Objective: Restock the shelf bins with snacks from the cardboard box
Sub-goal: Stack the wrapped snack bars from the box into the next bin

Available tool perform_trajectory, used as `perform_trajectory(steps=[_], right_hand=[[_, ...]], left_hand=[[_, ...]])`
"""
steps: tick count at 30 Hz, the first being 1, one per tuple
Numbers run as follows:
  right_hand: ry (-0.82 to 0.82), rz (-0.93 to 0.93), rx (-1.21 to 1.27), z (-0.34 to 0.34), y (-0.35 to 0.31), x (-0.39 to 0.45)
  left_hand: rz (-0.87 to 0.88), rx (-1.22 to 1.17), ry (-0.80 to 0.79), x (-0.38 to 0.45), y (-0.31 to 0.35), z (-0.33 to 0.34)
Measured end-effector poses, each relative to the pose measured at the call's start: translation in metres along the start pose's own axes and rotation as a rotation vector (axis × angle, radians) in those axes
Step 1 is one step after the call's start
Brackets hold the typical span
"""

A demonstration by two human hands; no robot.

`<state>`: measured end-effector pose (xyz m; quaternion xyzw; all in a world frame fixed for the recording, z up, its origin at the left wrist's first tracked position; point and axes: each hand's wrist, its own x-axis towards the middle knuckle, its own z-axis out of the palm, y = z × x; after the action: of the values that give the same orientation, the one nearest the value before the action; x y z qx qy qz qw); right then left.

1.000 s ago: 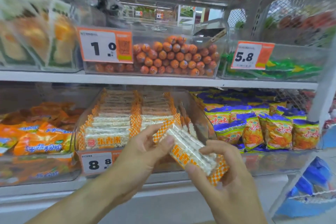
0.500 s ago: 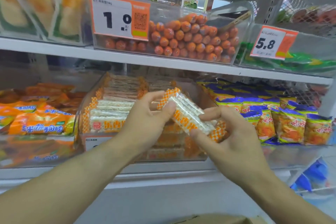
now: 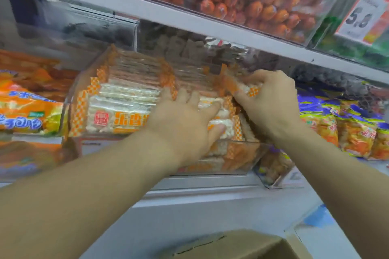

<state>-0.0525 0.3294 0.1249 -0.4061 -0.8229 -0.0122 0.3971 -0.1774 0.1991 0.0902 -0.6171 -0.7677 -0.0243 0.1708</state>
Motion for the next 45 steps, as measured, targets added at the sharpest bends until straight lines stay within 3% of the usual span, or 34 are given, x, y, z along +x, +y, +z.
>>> perform_trajectory(steps=[5, 15, 19, 22, 27, 32, 36, 40, 43, 45], right_hand=[[-0.092, 0.047, -0.057, 0.012, -0.002, 0.024], [-0.143, -0.051, -0.109, 0.051, -0.003, 0.043], [-0.355, -0.083, -0.318, 0.048, 0.001, 0.05], [-0.517, -0.087, -0.312, 0.03, 0.003, 0.051], [-0.357, -0.165, -0.27, 0.026, 0.014, 0.049], [-0.472, -0.183, -0.37, 0.023, 0.007, 0.05], [-0.427, -0.174, -0.282, -0.003, -0.001, 0.025], [-0.26, -0.359, 0.049, -0.046, -0.005, -0.015], [-0.233, -0.534, 0.299, -0.083, -0.001, -0.062], [-0.232, -0.555, 0.385, -0.097, 0.012, -0.096]], left_hand=[[0.032, 0.018, 0.013, -0.001, 0.0, 0.004], [0.023, 0.016, 0.074, -0.003, -0.003, 0.012], [0.026, 0.003, 0.076, -0.001, -0.001, 0.01], [0.032, -0.012, 0.062, -0.001, -0.001, 0.008], [0.033, -0.001, 0.048, -0.003, -0.004, 0.009], [0.024, -0.014, 0.048, -0.001, -0.001, 0.01], [0.043, -0.143, 0.226, -0.001, -0.004, 0.009], [0.134, -0.267, 0.433, -0.003, -0.007, 0.009], [0.178, -0.3, 0.586, -0.014, -0.01, 0.005], [0.208, -0.297, 0.682, -0.02, -0.01, 0.0]])
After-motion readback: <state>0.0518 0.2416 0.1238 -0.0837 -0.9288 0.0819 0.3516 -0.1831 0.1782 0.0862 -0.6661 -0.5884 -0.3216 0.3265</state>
